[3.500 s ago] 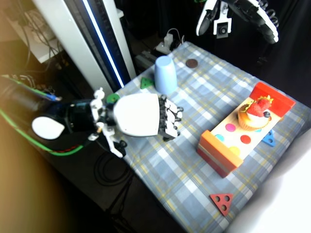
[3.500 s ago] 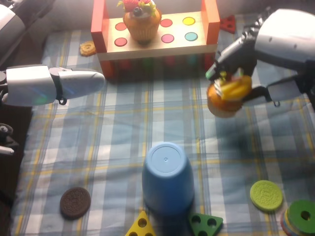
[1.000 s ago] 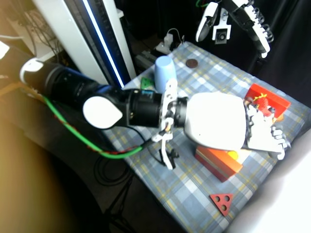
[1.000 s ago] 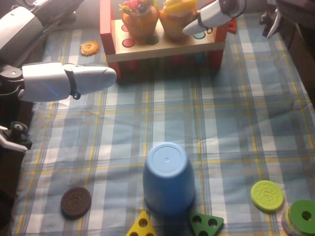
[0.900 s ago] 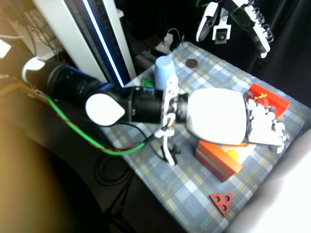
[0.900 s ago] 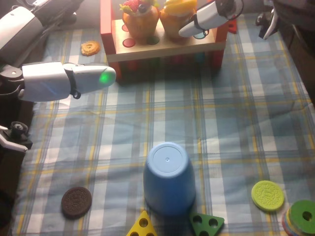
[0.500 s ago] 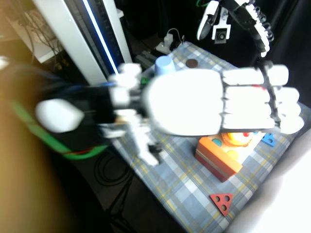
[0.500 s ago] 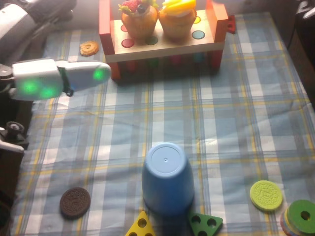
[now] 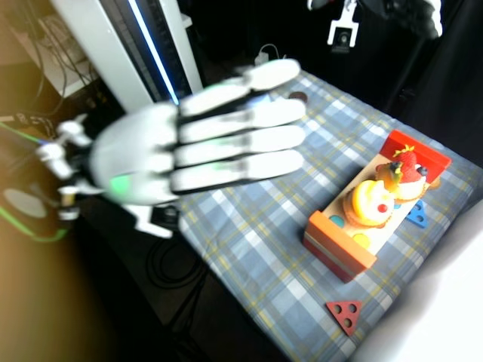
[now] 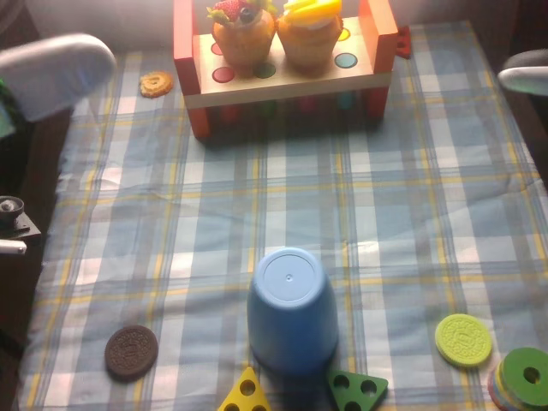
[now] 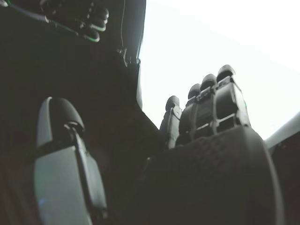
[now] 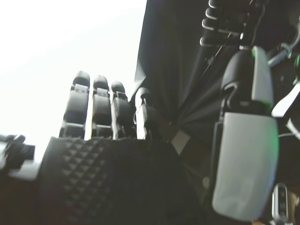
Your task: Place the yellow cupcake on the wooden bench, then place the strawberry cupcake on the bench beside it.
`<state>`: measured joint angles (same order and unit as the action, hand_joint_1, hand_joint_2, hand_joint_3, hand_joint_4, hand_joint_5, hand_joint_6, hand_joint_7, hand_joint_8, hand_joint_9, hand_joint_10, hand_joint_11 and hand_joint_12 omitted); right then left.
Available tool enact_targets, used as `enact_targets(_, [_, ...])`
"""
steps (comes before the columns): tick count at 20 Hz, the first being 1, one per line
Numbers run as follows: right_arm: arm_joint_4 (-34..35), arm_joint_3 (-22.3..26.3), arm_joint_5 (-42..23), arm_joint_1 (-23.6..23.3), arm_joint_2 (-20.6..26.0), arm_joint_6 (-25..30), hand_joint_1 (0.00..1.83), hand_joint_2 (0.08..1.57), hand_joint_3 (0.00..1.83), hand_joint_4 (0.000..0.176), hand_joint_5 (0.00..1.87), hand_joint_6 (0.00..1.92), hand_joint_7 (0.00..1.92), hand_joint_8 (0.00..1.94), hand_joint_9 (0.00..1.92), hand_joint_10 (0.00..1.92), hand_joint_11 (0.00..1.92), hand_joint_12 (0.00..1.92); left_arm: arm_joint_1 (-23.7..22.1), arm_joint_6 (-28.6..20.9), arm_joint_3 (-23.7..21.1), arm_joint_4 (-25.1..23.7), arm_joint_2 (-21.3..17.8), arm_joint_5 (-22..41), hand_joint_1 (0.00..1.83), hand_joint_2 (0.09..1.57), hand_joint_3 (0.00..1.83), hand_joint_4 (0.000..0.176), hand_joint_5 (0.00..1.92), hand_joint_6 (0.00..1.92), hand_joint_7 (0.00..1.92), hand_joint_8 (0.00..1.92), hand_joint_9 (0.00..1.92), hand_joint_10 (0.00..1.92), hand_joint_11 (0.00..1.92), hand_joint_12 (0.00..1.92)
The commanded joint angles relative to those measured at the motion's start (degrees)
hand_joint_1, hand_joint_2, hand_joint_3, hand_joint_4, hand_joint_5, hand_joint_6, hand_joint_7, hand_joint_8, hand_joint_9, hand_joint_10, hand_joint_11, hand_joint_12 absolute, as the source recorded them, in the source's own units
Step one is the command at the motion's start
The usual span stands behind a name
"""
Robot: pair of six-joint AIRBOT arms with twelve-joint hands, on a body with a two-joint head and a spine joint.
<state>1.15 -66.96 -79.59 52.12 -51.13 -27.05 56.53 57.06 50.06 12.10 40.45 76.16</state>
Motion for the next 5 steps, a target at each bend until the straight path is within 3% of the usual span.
enact_targets(1, [1.8,0.9,-12.3,0.8,0.1,0.0,1.02,0.96,0.01,0.093,0.19,0.02,0.20,0.01,0.17,0.02,0.03,0.02,0.4,-2.2,0.2,-0.5,-0.2,10.3,0.58,0.80,0.00,0.145,0.00,0.00,0.13,0.00,0.16,0.01,0.04,0.29])
enact_targets(2, [2.5,1.7,-14.9,2.4,0.1,-0.4,0.94,0.97,0.00,0.056,0.23,0.01,0.28,0.01,0.27,0.02,0.15,0.09,1.2,-3.8,0.2,-0.6,-0.1,11.9,0.51,0.82,0.00,0.170,0.04,0.00,0.21,0.00,0.24,0.00,0.01,0.65])
enact_targets(3, [2.9,2.6,-16.8,3.9,0.2,-1.1,0.82,1.00,0.00,0.049,0.21,0.00,0.30,0.00,0.28,0.01,0.07,0.32,2.2,-5.4,0.5,-0.7,0.2,13.5,0.50,0.91,0.01,0.086,0.09,0.00,0.26,0.01,0.29,0.01,0.00,0.86])
enact_targets(4, [2.8,3.5,-18.3,4.7,0.3,-1.9,0.83,0.98,0.00,0.035,0.18,0.00,0.29,0.00,0.29,0.00,0.02,0.47,3.1,-7.4,0.8,-0.7,0.6,15.3,0.39,1.05,0.00,0.047,0.15,0.00,0.32,0.00,0.33,0.00,0.05,0.75])
enact_targets(5, [2.2,4.4,-20.2,5.2,0.6,-2.8,0.78,1.00,0.00,0.076,0.11,0.00,0.23,0.00,0.21,0.00,0.00,0.31,4.1,-10.0,1.2,-0.7,0.9,18.3,0.35,1.10,0.01,0.049,0.18,0.00,0.28,0.01,0.27,0.01,0.01,0.53])
